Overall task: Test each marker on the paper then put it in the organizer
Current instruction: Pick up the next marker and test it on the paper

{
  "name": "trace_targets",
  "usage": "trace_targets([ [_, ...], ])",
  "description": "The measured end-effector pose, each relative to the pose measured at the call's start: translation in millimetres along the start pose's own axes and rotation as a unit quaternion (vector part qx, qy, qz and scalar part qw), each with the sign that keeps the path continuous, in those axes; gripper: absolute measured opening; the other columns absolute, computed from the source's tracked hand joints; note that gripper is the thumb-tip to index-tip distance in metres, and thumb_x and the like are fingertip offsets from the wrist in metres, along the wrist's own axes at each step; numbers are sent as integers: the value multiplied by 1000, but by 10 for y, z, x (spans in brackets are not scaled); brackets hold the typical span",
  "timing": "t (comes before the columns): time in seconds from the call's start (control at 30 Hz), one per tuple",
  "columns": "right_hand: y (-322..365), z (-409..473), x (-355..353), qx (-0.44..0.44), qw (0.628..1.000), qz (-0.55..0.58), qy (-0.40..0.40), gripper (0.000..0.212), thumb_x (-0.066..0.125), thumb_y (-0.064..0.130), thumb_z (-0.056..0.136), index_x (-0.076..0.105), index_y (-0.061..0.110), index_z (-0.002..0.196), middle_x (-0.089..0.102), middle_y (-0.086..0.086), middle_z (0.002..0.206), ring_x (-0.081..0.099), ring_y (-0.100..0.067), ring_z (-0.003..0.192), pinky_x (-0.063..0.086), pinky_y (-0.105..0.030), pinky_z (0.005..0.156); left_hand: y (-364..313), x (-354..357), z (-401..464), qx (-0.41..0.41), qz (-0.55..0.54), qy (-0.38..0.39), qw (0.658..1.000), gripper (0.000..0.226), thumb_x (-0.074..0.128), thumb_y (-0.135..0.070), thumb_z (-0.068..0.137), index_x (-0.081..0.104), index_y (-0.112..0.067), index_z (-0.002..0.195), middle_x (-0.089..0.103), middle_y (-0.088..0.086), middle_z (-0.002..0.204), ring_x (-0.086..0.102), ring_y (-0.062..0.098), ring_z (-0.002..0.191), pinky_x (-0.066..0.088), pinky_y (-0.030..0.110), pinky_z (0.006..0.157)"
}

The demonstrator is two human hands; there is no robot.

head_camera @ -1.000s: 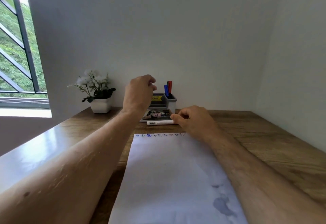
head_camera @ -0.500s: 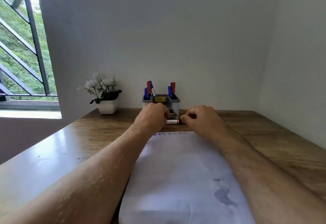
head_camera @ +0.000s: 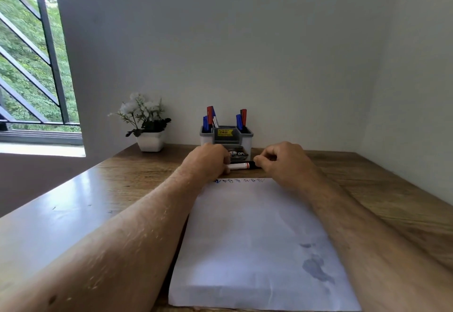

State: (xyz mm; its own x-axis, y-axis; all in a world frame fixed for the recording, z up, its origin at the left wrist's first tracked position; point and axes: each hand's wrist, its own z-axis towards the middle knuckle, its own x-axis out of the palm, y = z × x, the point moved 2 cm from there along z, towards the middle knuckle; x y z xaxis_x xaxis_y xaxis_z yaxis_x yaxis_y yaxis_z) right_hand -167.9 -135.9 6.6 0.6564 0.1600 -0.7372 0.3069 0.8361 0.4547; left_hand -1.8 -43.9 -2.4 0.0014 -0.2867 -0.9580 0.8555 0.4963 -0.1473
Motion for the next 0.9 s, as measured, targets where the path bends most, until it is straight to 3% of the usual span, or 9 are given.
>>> trace_targets([
  [0.23, 3, -3, -9, 7, 1000, 1, 4, 24, 62, 36, 94, 77, 17, 96, 69, 0, 78, 58, -10, 64, 41, -23, 54, -55, -70, -12, 7, 18, -18, 1000, 22, 61, -26, 93, 71, -16, 110, 70, 3, 97, 65, 17, 88, 56, 32, 85],
  [0.37, -5, -14, -19, 10, 1000, 4, -1, 21, 63, 34, 94, 76, 17, 94, 64, 4, 71, 54, -10, 60, 36, -23, 51, -139, -221, -2, -53, -82, -39, 994, 20, 62, -30, 91, 71, -12, 95, 69, 2, 83, 65, 14, 71, 53, 25, 58],
  [0.43, -15, -12, -21, 4, 1000, 4, -16, 21, 61, 34, 95, 75, 18, 96, 68, 3, 77, 60, -10, 67, 40, -23, 54, -227, -259, -13, -116, -238, 7, 964, 19, 62, -28, 93, 66, -10, 92, 69, 4, 82, 68, 13, 69, 57, 25, 61],
  [0.53, -19, -1, -32, 10, 998, 34, -49, 24, 56, 34, 98, 74, 17, 95, 70, 0, 83, 64, -14, 75, 49, -28, 61, -389, -255, -146, -178, -486, 118, 847, 17, 61, -19, 96, 61, -3, 101, 69, 11, 92, 69, 20, 85, 59, 35, 88],
  [0.63, -32, 15, -41, 30, 994, 81, -68, 38, 49, 40, 100, 71, 13, 85, 70, -6, 77, 65, -25, 72, 52, -37, 63, -452, -205, -215, -144, -580, 177, 782, 15, 62, -10, 94, 62, -1, 107, 72, 13, 94, 70, 24, 87, 61, 36, 78],
  [0.77, -31, 32, -40, 58, 988, 123, -79, 50, 49, 49, 99, 61, 14, 64, 54, 3, 52, 48, -15, 48, 42, -28, 51, -535, -189, -263, -117, -586, 210, 774, 12, 66, -7, 91, 66, -1, 101, 69, 12, 87, 69, 22, 77, 62, 32, 71],
  [0.9, -12, 35, -27, 61, 986, 139, -67, 47, 49, 49, 98, 72, 12, 82, 66, 0, 65, 61, -14, 59, 48, -29, 58, -581, -148, -268, -88, -562, 217, 794, 16, 70, -7, 87, 67, -2, 102, 69, 12, 90, 68, 20, 73, 61, 31, 75],
])
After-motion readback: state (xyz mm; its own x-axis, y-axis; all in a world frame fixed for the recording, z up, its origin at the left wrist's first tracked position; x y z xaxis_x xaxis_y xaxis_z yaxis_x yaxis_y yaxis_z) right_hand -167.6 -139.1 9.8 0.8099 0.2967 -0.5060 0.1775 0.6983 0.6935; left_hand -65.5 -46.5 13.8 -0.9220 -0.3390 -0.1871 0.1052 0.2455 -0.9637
